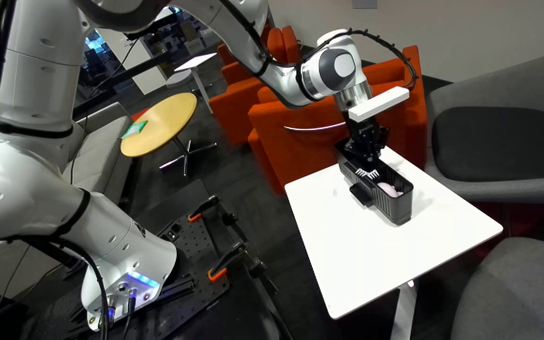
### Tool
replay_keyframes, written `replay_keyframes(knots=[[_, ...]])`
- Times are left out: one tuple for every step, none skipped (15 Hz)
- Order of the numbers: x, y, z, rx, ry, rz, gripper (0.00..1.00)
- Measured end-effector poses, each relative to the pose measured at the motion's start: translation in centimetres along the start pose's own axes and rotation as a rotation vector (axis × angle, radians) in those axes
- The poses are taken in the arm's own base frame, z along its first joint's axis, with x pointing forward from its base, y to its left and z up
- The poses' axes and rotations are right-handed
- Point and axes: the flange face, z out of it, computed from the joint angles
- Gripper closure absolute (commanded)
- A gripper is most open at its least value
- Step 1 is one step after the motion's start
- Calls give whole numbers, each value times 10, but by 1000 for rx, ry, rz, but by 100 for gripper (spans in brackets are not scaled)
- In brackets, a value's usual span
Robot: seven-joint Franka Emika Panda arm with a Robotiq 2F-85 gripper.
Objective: Move the rack to the left
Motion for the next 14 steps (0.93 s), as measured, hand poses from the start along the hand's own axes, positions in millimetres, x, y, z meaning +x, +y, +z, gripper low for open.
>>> replay_keyframes(knots=[[3, -1, 2, 1, 2, -16, 99], [5, -1, 4, 0, 4, -26, 99], [7, -2, 6, -1, 6, -38, 99], [9, -2, 7, -3, 8, -45, 99], [10, -2, 9, -8, 9, -51, 99], [12, -2, 9, -15, 9, -58, 99], [14, -2, 10, -21, 9, -64, 99], [16, -2, 11, -28, 10, -70, 99], [17, -2, 12, -33, 8, -77, 99], [19, -3, 13, -36, 6, -83, 91], [20, -3, 14, -38, 4, -87, 68], [21, -3, 14, -39, 3, -90, 66], [22, -3, 14, -40, 1, -91, 64], [22, -3, 14, -40, 0, -92, 59]])
